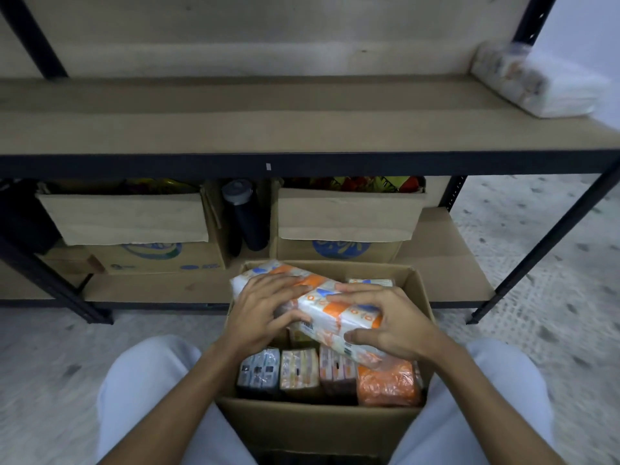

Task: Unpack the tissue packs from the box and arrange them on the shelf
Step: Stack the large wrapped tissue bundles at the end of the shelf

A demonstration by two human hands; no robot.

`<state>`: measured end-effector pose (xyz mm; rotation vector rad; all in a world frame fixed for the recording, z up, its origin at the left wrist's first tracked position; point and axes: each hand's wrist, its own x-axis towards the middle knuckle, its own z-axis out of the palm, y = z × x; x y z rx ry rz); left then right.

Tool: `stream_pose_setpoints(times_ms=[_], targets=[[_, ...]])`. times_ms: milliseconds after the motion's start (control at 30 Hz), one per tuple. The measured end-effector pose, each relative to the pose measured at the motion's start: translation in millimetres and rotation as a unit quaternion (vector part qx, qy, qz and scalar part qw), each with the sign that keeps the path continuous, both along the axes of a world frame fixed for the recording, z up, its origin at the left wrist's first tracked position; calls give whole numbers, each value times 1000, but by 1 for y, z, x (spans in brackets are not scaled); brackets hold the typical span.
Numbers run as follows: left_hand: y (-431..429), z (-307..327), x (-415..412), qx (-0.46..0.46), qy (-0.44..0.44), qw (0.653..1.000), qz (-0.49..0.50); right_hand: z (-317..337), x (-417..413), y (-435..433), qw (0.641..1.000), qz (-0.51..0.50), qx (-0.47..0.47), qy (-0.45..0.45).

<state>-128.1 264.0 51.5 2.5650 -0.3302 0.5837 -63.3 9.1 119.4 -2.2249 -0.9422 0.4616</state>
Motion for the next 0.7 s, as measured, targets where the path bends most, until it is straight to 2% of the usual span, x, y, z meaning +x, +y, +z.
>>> stream_pose_setpoints(times_ms=[233, 700], targets=[[-1, 72, 7, 27, -93, 995, 25, 60, 5, 2, 995, 6, 66, -79], [1, 197, 24, 101, -255, 960, 62, 170, 22, 7, 965, 41, 96, -240]])
